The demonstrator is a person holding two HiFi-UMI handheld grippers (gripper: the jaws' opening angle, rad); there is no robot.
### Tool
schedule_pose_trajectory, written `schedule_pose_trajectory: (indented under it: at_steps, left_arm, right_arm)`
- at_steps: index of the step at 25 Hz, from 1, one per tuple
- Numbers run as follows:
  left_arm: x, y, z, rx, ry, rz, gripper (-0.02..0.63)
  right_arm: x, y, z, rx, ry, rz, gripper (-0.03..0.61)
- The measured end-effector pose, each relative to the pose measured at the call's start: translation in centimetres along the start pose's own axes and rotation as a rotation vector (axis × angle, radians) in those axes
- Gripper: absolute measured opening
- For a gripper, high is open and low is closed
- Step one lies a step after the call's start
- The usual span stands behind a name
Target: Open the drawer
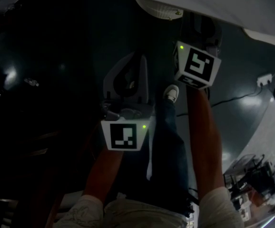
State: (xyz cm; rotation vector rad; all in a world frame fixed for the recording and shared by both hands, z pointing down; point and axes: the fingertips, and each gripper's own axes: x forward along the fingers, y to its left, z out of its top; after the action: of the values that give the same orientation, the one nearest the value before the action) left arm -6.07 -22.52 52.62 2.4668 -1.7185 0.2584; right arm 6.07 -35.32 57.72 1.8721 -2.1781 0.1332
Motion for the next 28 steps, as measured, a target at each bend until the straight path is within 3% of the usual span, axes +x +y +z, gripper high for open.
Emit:
schedule_pose_trajectory:
  at_steps: [15,28]
  left_arm:
    - [-0.6,-0.1,-0.3,-0.006,-0.001,0.008,0.002]
    - [-1.4,-0.7,0.2,0.011,-0.028,0.000,0.002]
  right_arm:
    - [-0.6,0.0,-0.3,-0.001,0.005,-0.006,0.104]
    - [-8.1,1.0,-2.3,-0.012,0.000,-0.011,0.104]
